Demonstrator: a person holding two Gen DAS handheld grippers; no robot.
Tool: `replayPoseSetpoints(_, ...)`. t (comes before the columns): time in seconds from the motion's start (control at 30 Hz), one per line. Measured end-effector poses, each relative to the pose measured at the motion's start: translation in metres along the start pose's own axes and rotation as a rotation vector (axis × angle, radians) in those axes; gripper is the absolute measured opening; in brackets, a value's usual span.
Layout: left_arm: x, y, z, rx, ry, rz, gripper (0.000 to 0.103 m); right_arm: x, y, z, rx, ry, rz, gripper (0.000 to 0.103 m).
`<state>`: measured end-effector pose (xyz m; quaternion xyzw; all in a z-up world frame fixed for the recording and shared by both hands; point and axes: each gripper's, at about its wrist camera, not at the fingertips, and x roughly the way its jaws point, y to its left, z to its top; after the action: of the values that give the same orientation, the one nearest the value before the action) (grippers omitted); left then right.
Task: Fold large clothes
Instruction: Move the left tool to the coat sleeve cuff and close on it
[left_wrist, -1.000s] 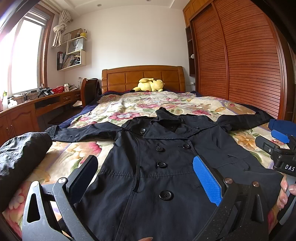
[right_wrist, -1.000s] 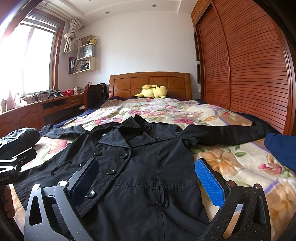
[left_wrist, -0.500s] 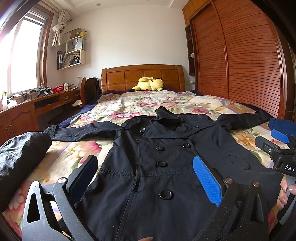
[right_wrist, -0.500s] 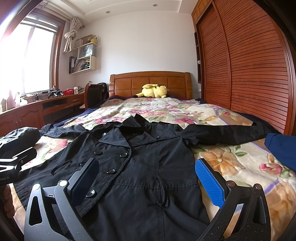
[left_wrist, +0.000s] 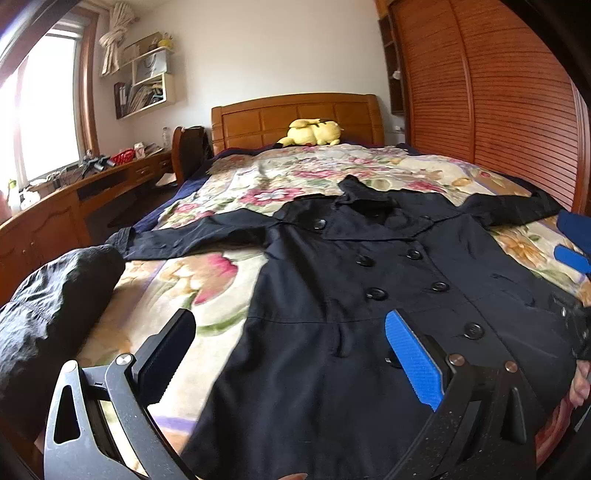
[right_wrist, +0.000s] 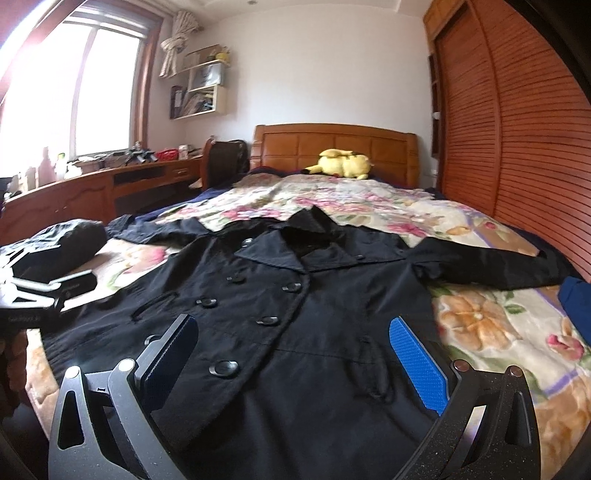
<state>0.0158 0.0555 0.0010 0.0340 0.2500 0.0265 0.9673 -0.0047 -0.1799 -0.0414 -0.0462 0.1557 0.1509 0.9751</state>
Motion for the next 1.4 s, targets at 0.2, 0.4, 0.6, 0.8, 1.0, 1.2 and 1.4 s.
replayPoseSetpoints(0.2,0.011,0.022,0.001,0.028,0.030,0.009,0.103,0.006,0.009,0.007,-0.023,0.009,0.063,0.103)
replayPoseSetpoints(0.4,0.025,0.052,0.002,0.009,0.077,0.007,0.103,0.017,0.014,0.010,-0.033,-0.001,0.094,0.103)
replayPoseSetpoints(0.6,0.044,0.086,0.006,-0.045,0.129,-0.015,0.103,0.036,0.022,0.024,-0.027,0.008,0.150,0.103)
replayPoseSetpoints(0.8,0.066,0.118,0.021,-0.063,0.147,0.002,0.103,0.063,0.028,0.043,-0.041,0.052,0.193,0.103)
replayPoseSetpoints(1.0,0.097,0.140,0.036,-0.097,0.164,0.005,0.098,0.087,0.037,0.063,-0.121,0.076,0.189,0.103)
replayPoseSetpoints(1.2,0.135,0.152,0.037,-0.148,0.200,0.001,0.092,0.112,0.047,0.079,-0.149,0.064,0.197,0.103)
replayPoseSetpoints(1.4,0.172,0.158,0.049,-0.129,0.230,0.049,0.089,0.132,0.042,0.072,-0.147,0.084,0.225,0.103)
